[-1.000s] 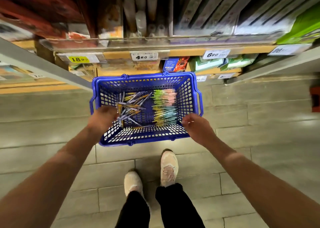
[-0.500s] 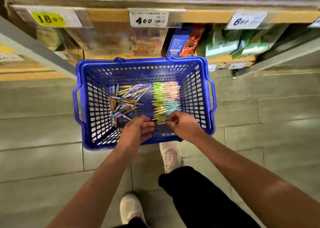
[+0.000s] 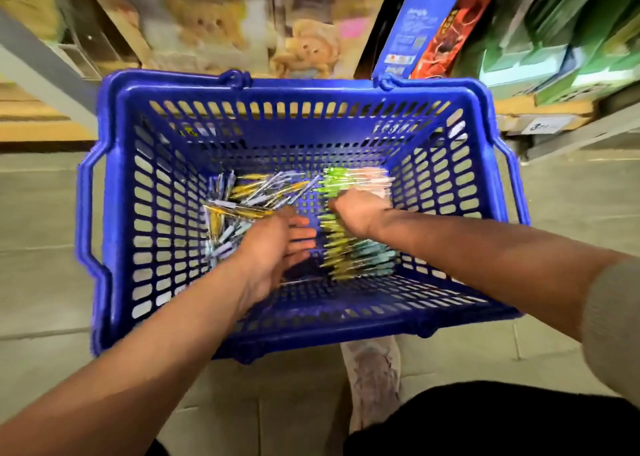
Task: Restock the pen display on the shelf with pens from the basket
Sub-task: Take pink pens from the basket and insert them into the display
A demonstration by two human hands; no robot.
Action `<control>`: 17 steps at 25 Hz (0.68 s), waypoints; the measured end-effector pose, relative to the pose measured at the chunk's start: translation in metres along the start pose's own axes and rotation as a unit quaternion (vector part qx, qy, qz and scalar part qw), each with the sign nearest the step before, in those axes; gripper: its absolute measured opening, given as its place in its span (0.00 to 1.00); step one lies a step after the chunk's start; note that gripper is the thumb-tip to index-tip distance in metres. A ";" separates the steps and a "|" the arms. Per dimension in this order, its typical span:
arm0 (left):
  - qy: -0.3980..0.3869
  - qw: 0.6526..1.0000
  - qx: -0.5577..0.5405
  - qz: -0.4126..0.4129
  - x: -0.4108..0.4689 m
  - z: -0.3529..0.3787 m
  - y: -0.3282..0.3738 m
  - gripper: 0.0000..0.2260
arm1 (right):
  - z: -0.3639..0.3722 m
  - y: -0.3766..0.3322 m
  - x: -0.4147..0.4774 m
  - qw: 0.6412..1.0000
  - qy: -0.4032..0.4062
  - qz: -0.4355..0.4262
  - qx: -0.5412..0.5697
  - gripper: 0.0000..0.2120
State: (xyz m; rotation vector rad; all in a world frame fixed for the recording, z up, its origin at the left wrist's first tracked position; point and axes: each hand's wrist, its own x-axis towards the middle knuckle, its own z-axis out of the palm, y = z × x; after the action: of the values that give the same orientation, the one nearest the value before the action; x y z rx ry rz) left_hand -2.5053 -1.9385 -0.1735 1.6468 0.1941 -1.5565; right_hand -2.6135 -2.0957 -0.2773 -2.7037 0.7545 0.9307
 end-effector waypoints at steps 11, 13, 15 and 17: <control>-0.012 0.999 0.038 0.037 0.028 -0.002 0.023 0.17 | 0.012 0.001 0.010 0.978 0.013 -0.113 -0.178 0.16; -0.008 0.998 0.043 0.038 0.026 -0.003 0.020 0.17 | 0.015 -0.007 0.007 0.969 0.006 -0.124 -0.213 0.17; -0.018 0.997 0.062 0.037 0.026 -0.006 0.018 0.16 | 0.018 -0.006 0.006 0.970 0.007 -0.111 -0.215 0.16; -0.031 0.997 0.056 0.041 0.027 -0.011 0.020 0.15 | 0.009 -0.005 0.005 0.979 0.003 -0.092 -0.183 0.15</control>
State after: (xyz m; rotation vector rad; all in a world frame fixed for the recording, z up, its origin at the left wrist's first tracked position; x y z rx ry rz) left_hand -2.4783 -1.9554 -0.1891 1.6686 0.0056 -1.5783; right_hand -2.6121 -2.0911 -0.2872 -3.0226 0.3501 1.1072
